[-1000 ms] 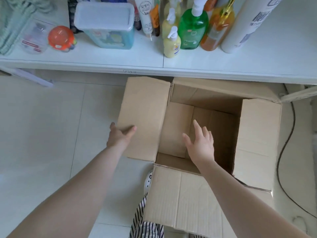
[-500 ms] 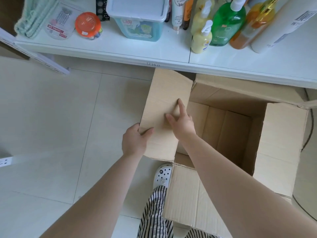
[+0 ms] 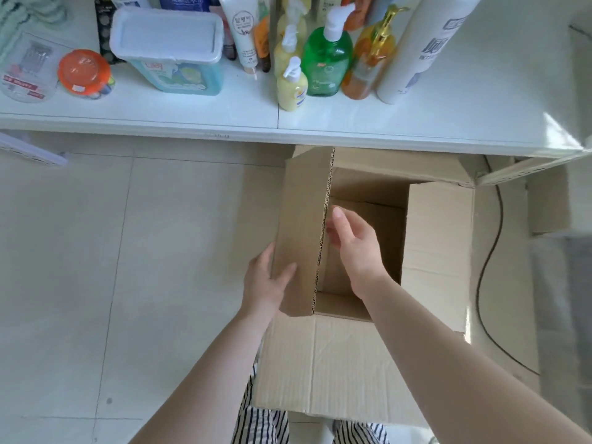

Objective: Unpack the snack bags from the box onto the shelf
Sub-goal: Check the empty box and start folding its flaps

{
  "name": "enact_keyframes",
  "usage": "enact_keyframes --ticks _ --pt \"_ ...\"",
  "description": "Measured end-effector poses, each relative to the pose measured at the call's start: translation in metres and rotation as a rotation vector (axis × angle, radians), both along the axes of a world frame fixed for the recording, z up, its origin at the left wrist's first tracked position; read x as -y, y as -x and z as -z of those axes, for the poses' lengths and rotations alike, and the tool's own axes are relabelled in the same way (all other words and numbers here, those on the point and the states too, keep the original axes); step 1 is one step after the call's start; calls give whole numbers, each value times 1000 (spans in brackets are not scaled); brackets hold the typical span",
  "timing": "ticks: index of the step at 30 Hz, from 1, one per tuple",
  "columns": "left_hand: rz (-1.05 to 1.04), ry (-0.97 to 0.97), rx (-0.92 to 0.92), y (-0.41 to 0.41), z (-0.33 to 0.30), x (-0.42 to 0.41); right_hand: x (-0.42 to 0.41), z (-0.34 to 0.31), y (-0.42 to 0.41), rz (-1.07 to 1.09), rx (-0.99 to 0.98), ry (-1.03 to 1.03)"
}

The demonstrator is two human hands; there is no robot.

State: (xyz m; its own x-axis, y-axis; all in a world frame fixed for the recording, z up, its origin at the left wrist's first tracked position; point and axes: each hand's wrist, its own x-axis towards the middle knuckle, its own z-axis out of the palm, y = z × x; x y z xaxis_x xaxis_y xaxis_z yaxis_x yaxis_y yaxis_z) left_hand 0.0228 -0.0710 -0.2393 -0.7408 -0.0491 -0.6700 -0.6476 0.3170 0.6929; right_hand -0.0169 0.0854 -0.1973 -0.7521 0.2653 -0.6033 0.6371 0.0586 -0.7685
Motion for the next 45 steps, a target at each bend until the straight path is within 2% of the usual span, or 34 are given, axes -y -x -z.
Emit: enact_keyframes --ticks 5,6,9,11,14,17,24,29,32,35,39,45 --pt "60 192 128 2 38 -26 -46 9 -26 -204 17 -259" --pt "51 227 109 3 36 -31 -53 12 -30 -231 12 -357" --pt "75 326 107 3 44 -38 -72 25 -39 -284 52 -822" --pt "98 343 113 4 52 -39 -89 32 -45 -250 227 -927" --pt "113 359 104 4 63 -35 -113 51 -59 -208 479 -852" --pt "75 386 162 -1 75 -32 -124 67 -76 -250 586 -775" --pt "80 493 280 -30 65 -27 -124 73 -102 -259 533 -762" --pt "68 522 417 -64 46 -24 -130 56 -122 -153 534 -705" --pt "61 530 496 -82 37 -30 -133 45 -146 -208 555 -735" --pt "76 625 497 -99 27 -40 -133 39 -174 -253 538 -748" --pt "36 740 463 -128 13 -53 -121 33 -214 -177 520 -682" --pt "-219 764 392 -179 14 -67 -102 37 -268 -22 507 -700"
